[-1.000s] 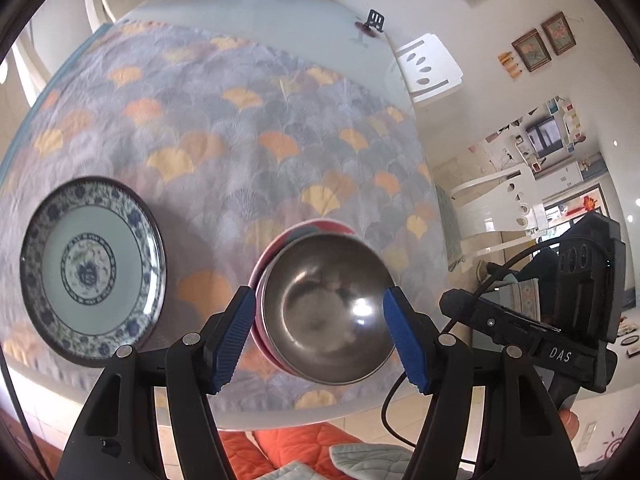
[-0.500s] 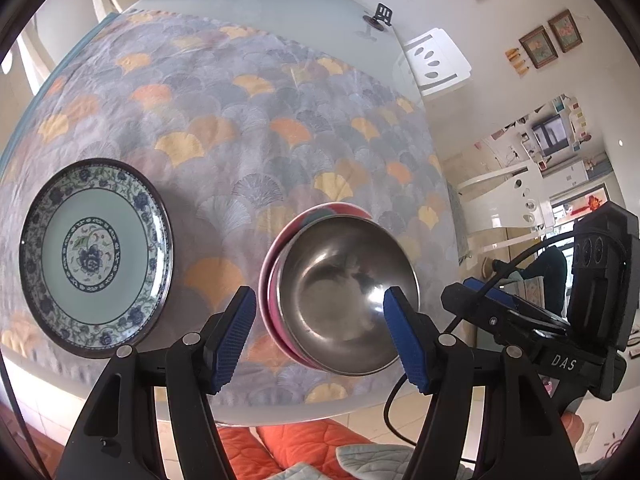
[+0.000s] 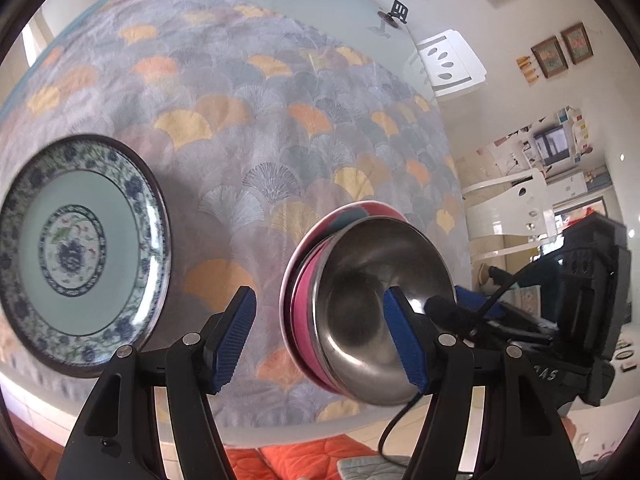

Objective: Organize plates and bowls
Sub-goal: 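Carry the nested bowls with both grippers and lower them onto the floral plates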

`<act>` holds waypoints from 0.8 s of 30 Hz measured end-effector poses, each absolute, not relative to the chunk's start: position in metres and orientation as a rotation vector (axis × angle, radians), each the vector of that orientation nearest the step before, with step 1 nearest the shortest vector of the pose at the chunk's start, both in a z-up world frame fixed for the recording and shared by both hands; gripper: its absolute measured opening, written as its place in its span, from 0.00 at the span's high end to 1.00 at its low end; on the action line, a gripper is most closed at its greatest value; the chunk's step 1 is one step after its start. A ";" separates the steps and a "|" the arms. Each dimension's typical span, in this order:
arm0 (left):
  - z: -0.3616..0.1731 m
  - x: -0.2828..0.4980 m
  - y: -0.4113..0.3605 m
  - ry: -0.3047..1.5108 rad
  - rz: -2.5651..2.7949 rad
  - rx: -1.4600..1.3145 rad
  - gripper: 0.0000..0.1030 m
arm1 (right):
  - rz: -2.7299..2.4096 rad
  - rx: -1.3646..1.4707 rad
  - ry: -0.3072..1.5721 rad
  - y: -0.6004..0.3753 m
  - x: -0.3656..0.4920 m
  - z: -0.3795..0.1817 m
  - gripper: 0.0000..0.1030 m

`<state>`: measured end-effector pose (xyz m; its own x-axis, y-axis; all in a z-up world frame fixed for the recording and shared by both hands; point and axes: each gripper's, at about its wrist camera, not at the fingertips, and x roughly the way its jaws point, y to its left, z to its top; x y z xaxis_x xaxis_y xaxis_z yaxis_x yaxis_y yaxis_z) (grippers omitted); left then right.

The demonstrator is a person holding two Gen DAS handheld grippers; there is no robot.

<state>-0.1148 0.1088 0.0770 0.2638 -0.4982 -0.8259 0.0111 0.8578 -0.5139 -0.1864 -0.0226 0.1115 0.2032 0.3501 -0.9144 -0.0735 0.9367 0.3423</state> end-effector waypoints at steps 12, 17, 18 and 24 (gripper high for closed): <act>0.039 -0.107 0.104 1.330 -0.360 -0.525 0.39 | 0.335 0.263 1.390 -0.017 -0.171 0.075 0.23; 0.028 -0.106 0.107 1.350 -0.370 -0.598 0.40 | 0.367 0.316 1.424 -0.020 -0.166 0.060 0.23; 0.025 -0.106 0.108 1.354 -0.372 -0.615 0.42 | 0.373 0.327 1.431 -0.020 -0.165 0.057 0.23; 0.018 -0.113 0.106 1.365 -0.376 -0.669 0.50 | 0.466 0.450 1.466 -0.020 -0.163 0.045 0.46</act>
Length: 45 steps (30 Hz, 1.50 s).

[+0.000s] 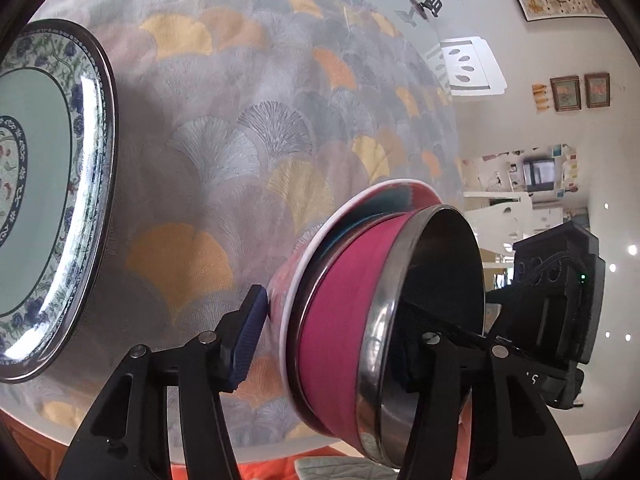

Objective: Organize plates and bowls
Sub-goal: 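Carry the nested bowls with both grippers and lower them onto the floral plates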

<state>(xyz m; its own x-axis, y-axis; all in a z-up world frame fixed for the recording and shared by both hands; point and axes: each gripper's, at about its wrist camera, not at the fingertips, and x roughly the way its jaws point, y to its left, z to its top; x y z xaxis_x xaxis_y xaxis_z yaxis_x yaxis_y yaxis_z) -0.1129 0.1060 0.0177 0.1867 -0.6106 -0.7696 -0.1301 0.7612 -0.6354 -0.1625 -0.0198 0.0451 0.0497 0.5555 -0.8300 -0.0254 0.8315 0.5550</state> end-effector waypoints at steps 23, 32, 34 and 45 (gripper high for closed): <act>0.148 -0.108 0.176 1.146 -0.227 -0.599 0.53 | 0.483 0.384 1.351 0.059 -0.137 0.156 0.46; 0.179 -0.093 0.269 1.129 -0.216 -0.505 0.53 | 0.503 0.431 1.302 0.162 -0.133 0.189 0.45; 0.162 -0.092 0.282 1.164 -0.215 -0.513 0.53 | 0.490 0.434 1.332 0.176 -0.134 0.175 0.45; 0.061 -0.084 0.315 1.421 -0.297 -0.522 0.53 | 0.319 0.504 1.553 0.210 -0.158 0.074 0.45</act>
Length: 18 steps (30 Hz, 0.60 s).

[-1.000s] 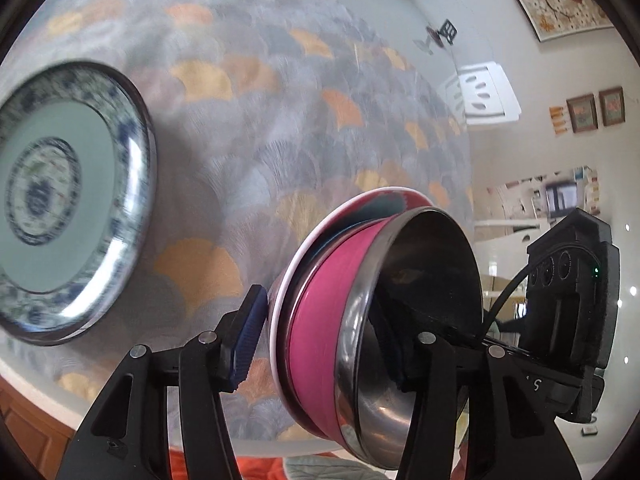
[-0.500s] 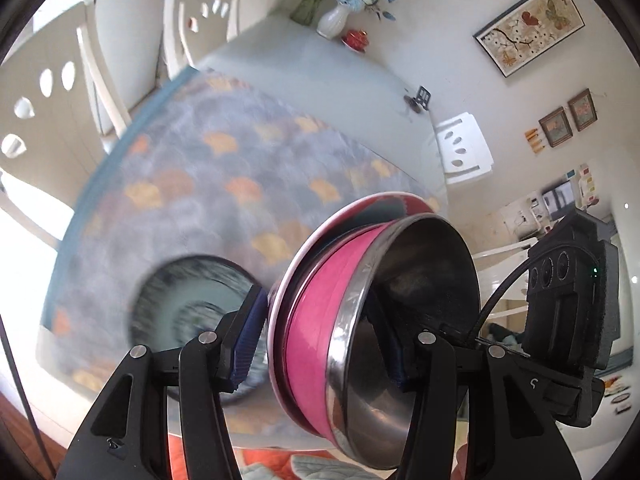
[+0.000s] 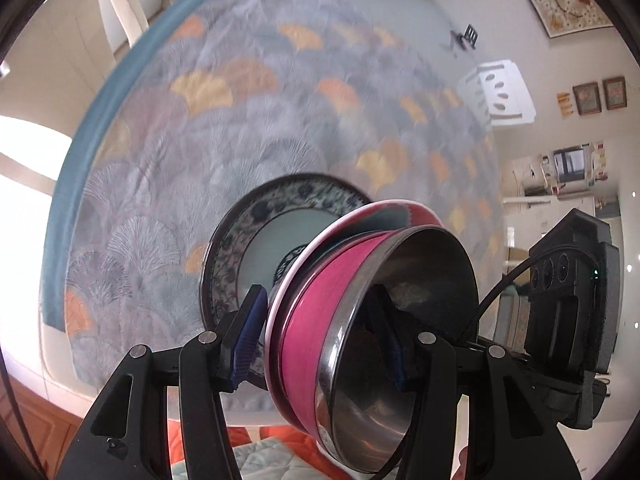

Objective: Organize plates and bowls
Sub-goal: 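Carry the nested bowls with both grippers and lower them onto the floral plates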

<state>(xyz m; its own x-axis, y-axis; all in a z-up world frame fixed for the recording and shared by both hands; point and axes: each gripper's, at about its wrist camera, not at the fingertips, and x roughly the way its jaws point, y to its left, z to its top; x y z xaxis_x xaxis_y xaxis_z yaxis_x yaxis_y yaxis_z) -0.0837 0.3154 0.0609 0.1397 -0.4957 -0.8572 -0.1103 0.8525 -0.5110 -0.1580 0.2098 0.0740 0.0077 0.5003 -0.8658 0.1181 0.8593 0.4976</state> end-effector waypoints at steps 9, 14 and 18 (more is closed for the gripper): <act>0.055 -0.077 0.315 1.443 -0.369 -0.519 0.53 | 0.262 0.527 1.531 0.208 -0.150 0.066 0.44; 0.056 -0.077 0.322 1.442 -0.422 -0.560 0.53 | 0.261 0.610 1.530 0.195 -0.154 0.067 0.44; 0.061 -0.078 0.327 1.428 -0.460 -0.555 0.53 | 0.250 0.635 1.495 0.187 -0.156 0.082 0.44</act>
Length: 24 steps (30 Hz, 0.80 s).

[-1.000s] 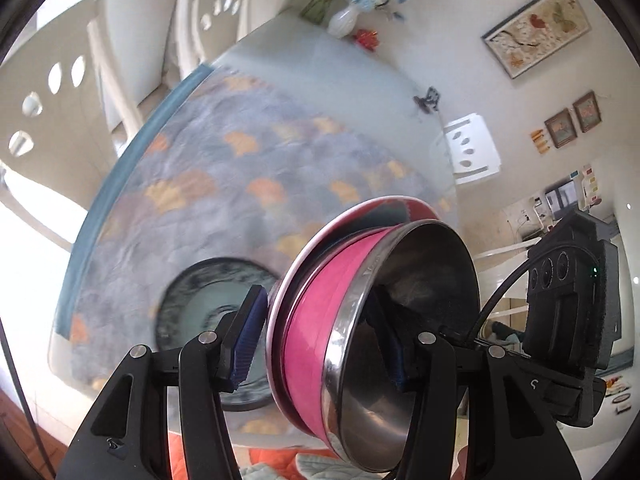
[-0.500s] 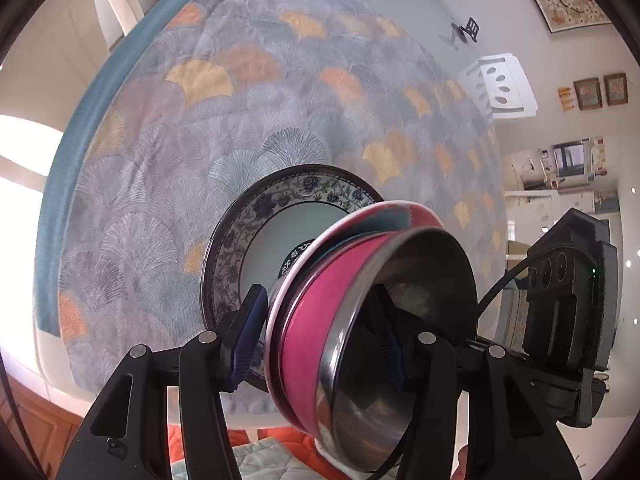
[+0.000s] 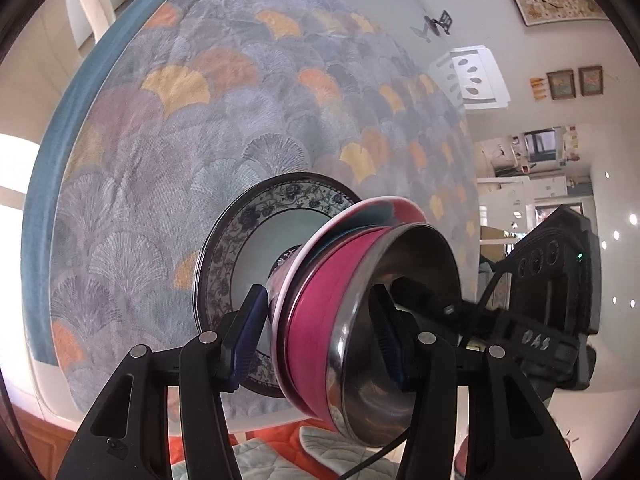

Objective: Organize plates and bowls
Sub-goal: 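Carry the nested bowls with both grippers and lower them onto the floral plates, then open both grippers and lift them away from the bowls on the plates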

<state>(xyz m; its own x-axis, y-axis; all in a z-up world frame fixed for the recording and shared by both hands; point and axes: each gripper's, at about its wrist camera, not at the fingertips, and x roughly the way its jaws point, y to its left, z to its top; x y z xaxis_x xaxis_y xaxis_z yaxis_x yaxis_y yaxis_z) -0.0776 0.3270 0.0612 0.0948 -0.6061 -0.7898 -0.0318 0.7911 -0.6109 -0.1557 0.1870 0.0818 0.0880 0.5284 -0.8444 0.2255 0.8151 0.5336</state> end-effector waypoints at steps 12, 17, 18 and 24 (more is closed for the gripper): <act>0.126 -0.076 0.340 1.294 -0.599 -0.450 0.53 | 0.209 0.531 1.316 0.175 -0.161 0.161 0.44; 0.187 -0.064 0.323 1.139 -0.682 -0.342 0.52 | 0.184 0.531 1.227 0.158 -0.171 0.200 0.43; 0.198 -0.061 0.318 1.107 -0.693 -0.331 0.52 | 0.175 0.519 1.204 0.152 -0.174 0.211 0.43; 0.249 -0.047 0.272 0.979 -0.726 -0.280 0.52 | 0.142 0.446 1.083 0.125 -0.171 0.261 0.42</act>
<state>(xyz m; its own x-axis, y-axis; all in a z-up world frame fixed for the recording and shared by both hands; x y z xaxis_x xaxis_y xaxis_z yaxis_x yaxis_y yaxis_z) -0.0465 0.2719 0.2489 0.3490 -0.6711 -0.6541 0.4309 0.7347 -0.5239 -0.1708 0.1251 0.2614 0.4693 0.3260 -0.8206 0.1031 0.9027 0.4176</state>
